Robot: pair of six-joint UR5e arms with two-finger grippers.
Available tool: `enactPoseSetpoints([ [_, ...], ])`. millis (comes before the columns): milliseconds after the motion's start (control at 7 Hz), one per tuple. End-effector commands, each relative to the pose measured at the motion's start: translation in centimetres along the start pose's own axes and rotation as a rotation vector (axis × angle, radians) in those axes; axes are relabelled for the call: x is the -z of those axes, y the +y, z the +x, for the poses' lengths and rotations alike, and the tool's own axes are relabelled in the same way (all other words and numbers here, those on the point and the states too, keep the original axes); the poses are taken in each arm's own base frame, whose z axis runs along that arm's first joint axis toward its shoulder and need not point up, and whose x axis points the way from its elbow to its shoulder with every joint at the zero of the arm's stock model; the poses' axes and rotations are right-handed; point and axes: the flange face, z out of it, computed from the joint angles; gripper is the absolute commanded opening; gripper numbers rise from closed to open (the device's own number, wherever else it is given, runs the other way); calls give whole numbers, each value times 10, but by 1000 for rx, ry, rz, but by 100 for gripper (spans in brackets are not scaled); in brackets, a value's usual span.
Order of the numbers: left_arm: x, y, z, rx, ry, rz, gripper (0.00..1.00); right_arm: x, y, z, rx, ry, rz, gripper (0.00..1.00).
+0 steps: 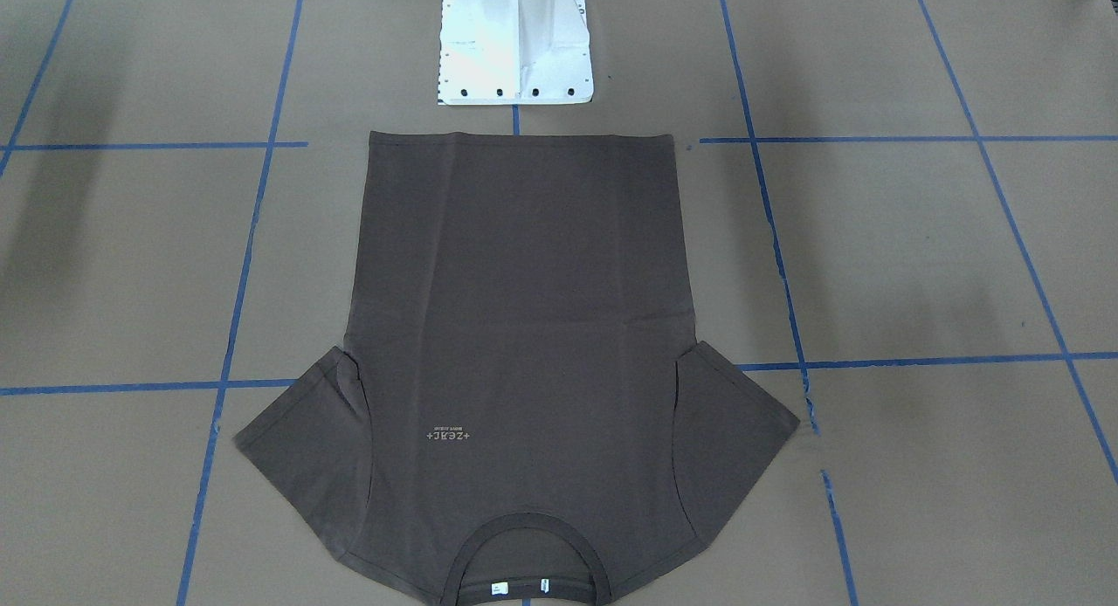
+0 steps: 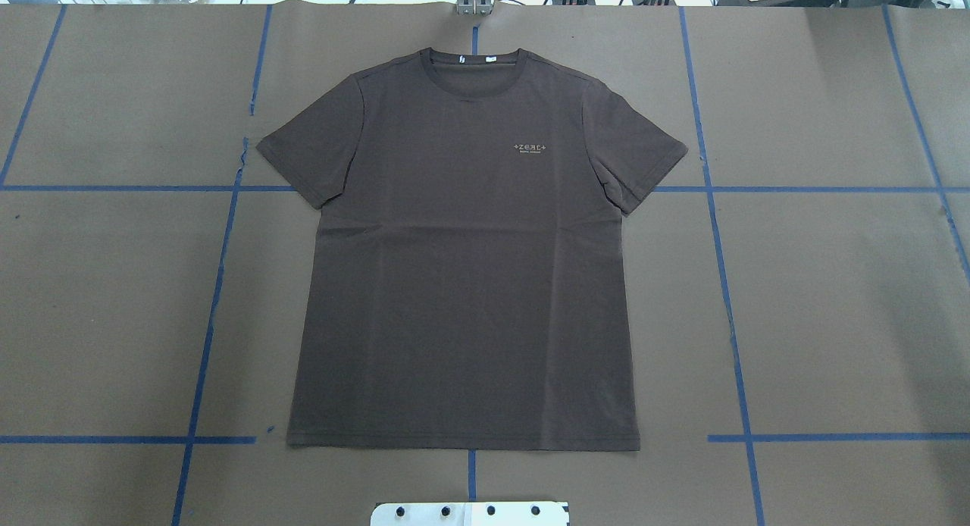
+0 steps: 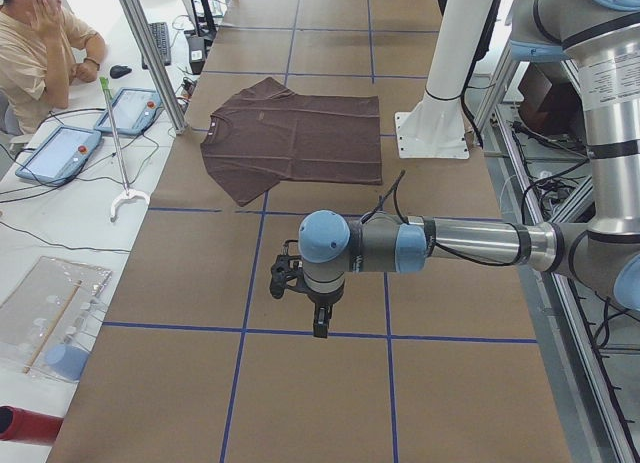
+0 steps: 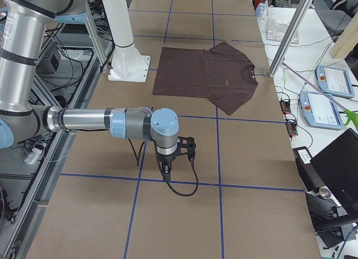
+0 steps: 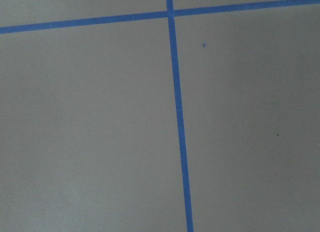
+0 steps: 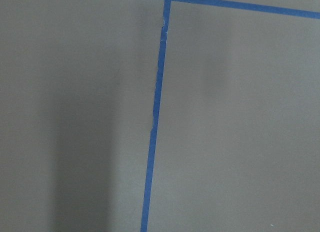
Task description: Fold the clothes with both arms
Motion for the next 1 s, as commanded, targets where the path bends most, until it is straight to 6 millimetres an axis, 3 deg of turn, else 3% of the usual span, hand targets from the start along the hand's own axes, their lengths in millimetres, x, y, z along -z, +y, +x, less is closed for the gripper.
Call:
enactPoseSetpoints([
  [0,21,0,21,-41,-4,38,100,0,0,0,-1,-2,0,100],
  [286,27,-2,27,-57,-15,53,100,1,-1,-1,-4,-3,3,100],
  [429,35,-10,29,-78,-60,71,100,15,-21,-15,40,-20,56,100],
  [714,64,-36,56,-245,-90,240,100,48,-76,-46,249,-20,270,100],
  [857,69,-47,60,-330,-95,334,100,47,-109,-42,275,-27,307,100],
])
